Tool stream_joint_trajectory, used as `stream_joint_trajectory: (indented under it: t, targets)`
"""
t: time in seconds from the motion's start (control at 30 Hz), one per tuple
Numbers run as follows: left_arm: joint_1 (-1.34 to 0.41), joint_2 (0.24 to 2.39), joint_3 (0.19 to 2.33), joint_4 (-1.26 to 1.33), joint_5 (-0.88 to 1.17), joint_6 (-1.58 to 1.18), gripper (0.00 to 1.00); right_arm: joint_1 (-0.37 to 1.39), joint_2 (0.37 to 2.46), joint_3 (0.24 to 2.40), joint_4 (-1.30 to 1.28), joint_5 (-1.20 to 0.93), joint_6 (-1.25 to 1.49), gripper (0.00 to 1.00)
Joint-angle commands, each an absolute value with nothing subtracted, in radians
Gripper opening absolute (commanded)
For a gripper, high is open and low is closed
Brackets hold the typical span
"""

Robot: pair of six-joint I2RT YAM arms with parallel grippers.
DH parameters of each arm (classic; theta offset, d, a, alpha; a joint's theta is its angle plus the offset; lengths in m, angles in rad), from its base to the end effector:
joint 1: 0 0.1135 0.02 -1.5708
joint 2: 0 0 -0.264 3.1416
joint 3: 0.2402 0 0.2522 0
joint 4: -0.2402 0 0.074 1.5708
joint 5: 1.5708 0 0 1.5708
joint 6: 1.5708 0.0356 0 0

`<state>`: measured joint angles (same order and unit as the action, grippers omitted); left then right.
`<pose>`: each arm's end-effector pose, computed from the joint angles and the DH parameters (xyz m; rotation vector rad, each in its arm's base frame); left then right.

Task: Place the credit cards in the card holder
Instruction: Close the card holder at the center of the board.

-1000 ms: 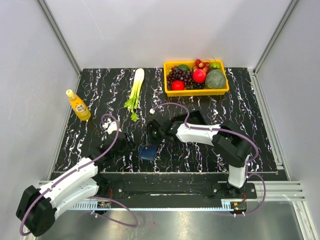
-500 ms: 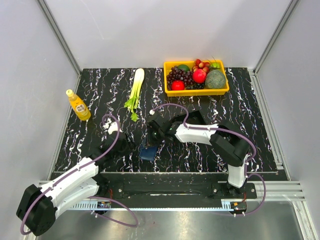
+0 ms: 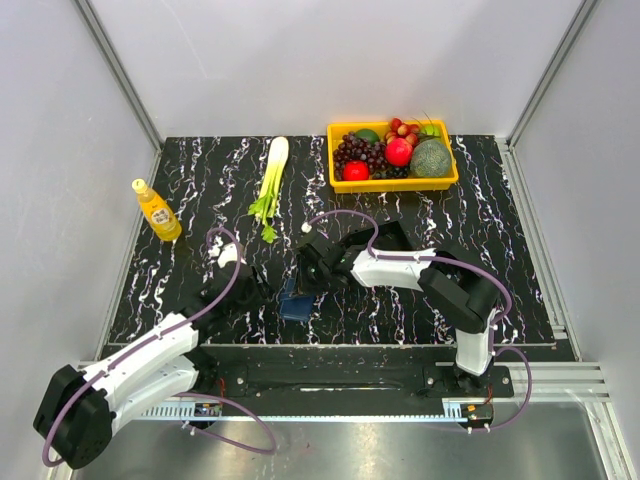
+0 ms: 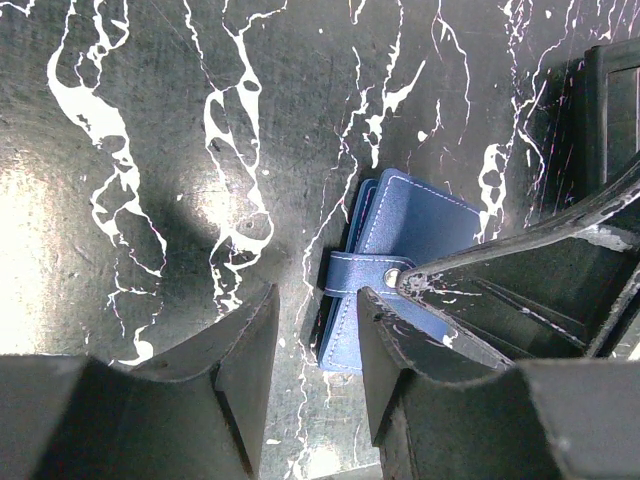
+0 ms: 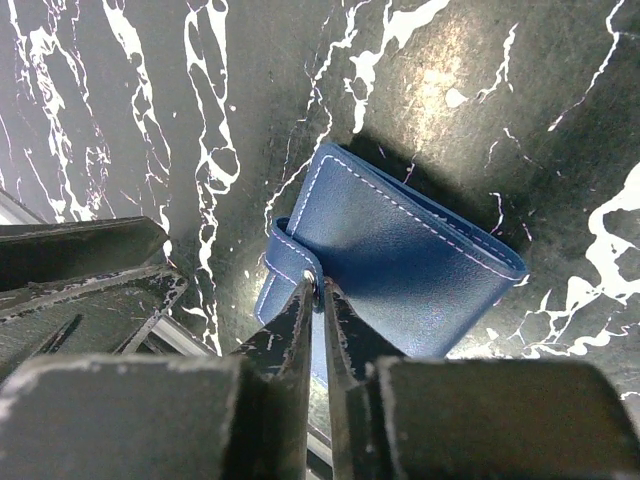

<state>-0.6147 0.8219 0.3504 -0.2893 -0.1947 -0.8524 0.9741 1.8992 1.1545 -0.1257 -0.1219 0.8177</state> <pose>0.1385 -0.0893 0.1739 -0.3792 2.3398 -0.5079 0.2192 0.3303 0.1579 -0.2674 2.6521 0.8616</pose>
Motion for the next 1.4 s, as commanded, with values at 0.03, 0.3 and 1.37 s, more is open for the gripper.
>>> stream_joint_trajectory:
  t: [0.03,0.3,1.37]
  targets:
    - [-0.611,0.833,0.348,-0.242,-0.175,-0.836,0.41,0.982,1.878,1.149,-0.124,-0.089,0.804,0.19]
    - [-0.611,0.844,0.348,-0.235,-0.169,-0.836,0.41,0.980,1.861,1.138,-0.124,-0.069,0.801,0.20]
    - [-0.609,0.897,0.371,-0.173,-0.117,-0.795,0.40,0.980,1.864,1.100,-0.169,-0.040,0.821,0.00]
